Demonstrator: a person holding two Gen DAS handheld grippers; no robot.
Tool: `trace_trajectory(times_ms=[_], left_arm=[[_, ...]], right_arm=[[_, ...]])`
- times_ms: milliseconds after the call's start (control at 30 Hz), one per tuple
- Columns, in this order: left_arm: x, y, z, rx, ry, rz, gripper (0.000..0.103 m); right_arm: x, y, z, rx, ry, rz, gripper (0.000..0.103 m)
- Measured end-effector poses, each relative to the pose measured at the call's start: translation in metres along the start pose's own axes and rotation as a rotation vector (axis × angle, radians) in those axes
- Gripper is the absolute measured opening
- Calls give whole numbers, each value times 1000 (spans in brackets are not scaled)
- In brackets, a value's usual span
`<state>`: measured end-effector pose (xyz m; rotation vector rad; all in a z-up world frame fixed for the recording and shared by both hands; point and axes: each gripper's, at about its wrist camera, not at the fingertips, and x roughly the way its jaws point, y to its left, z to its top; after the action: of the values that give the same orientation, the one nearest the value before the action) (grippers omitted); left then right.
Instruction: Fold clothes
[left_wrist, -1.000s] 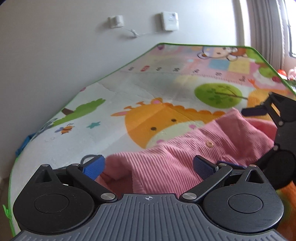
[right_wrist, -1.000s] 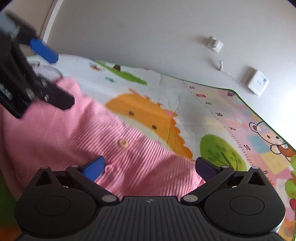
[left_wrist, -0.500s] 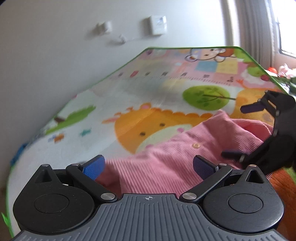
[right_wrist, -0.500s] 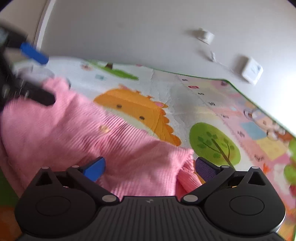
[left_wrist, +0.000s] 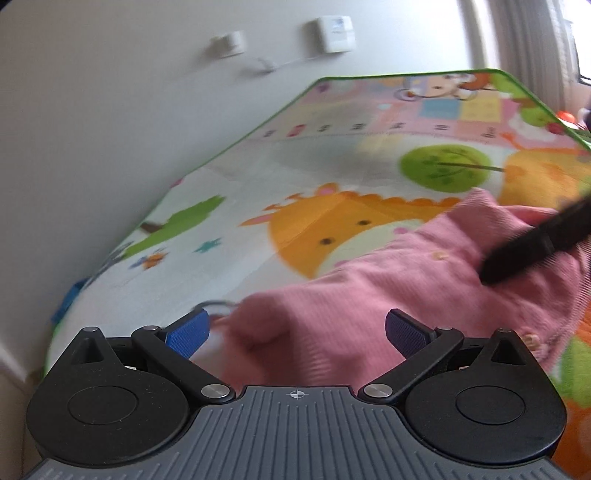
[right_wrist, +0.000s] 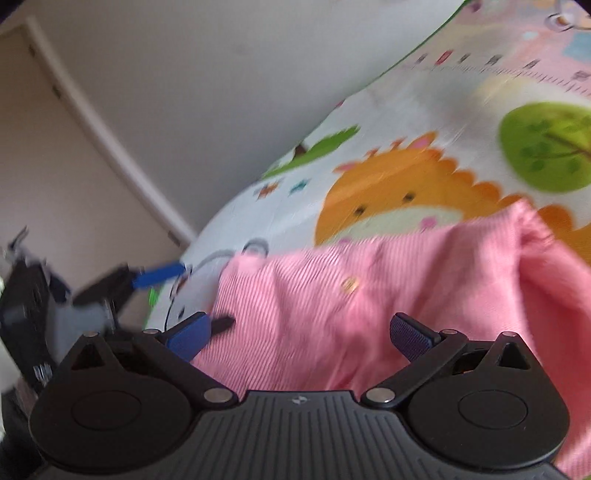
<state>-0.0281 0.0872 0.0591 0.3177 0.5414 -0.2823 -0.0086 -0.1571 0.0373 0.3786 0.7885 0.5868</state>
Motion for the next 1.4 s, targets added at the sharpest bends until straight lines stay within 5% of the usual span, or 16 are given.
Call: trace_trajectory(times_ms=[133,300,400,700,900,1000,1100,1233,1300,1400], left_arm=[[-2,24,-3,-77,4,38,103],[-1,30,0,-103,-3,35,103],[-1,24,1,-84,-5,18,103],[-1,14,6,-60,-8,-2,103],[-2,6,16,-81,-21,-157,103],[1,-6,20,-37,-37,-222,103],[23,-12,17,7,33,-214,103],[49,-4,-1,64,164,-133,103],[48,4,4,41,146,-118,103],[47,16,12,7,118,-95,103]], right_arm=[[19,8,-8,-30,49,17,103],[9,33,-5,-117,24,184,103],[3,46,-8,-237,-31,65,103],[35,61,-40,-668,-143,-627,103],[9,48,-32,-604,-149,-603,103],[2,37,-25,-586,-176,-670,103],[9,19,-25,-621,-116,-779,103],[1,11,-24,-639,-73,-736,103],[-14,10,-14,-612,-70,-657,103],[-28,8,6,-599,-112,-699,103]])
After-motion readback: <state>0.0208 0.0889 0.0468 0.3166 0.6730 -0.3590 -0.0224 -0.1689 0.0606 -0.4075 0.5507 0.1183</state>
